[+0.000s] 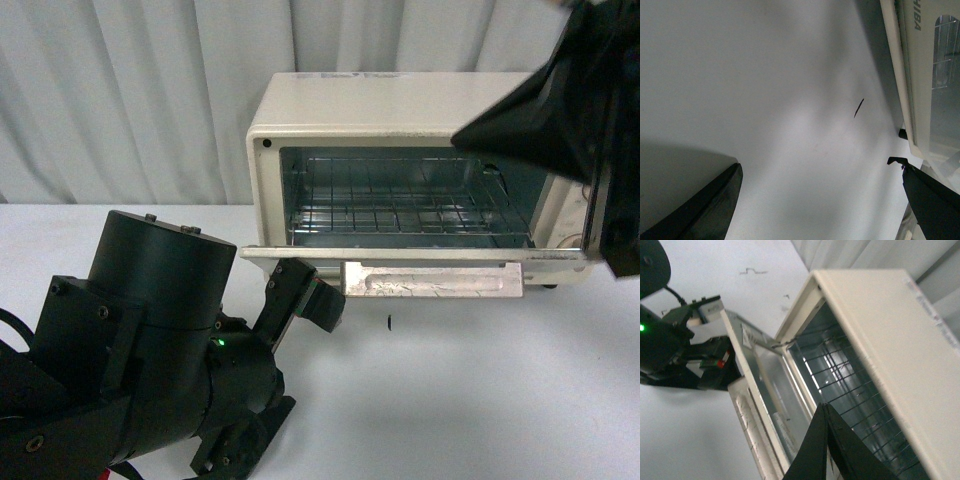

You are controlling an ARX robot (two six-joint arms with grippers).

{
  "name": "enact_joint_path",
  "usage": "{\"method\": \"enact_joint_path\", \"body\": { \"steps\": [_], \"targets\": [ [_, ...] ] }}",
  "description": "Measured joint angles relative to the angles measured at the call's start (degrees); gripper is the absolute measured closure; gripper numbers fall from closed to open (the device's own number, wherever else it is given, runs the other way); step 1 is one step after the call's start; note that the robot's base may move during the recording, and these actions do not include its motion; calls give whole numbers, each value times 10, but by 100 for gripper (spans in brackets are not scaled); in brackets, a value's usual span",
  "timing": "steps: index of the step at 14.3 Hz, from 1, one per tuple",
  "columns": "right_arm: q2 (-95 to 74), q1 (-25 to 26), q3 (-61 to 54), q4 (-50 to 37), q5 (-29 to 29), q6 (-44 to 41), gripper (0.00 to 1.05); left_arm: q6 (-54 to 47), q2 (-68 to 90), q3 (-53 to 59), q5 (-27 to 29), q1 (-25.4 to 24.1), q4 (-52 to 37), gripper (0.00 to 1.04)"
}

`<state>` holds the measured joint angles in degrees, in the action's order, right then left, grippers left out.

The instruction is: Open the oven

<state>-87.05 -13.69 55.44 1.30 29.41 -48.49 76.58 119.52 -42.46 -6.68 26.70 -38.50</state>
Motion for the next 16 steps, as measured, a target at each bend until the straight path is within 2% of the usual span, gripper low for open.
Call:
{"method": "enact_joint_path", "body": {
  "steps": [2, 9, 10, 11, 12, 13, 14, 15, 16],
  "targets": [
    [29, 3, 10, -3, 13, 8, 85, 0, 0, 0, 0, 0, 0, 7],
    [35, 3, 15, -2, 15, 11, 7, 0, 0, 0, -2, 0, 0, 7],
    [35, 3, 15, -3, 15, 13, 6, 0, 0, 0, -2, 0, 0, 7],
    [35, 3, 15, -3, 15, 13, 7, 0, 0, 0, -2, 0, 0, 7],
    [37, -12, -23, -133, -75, 64, 13, 0, 0, 0, -1, 0, 0, 7],
    [58, -17, -89, -256, -211, 157, 24, 0, 0, 0, -1, 0, 0, 7],
    [114, 9, -225, -419, -394, 350, 47, 0, 0, 0, -3, 0, 0, 7],
    [181, 37, -309, -471, -399, 447, 74, 0, 0, 0, 1, 0, 0, 7],
    [194, 41, -330, -472, -390, 456, 82, 0, 0, 0, 0, 0, 0, 7]
  ]
}}
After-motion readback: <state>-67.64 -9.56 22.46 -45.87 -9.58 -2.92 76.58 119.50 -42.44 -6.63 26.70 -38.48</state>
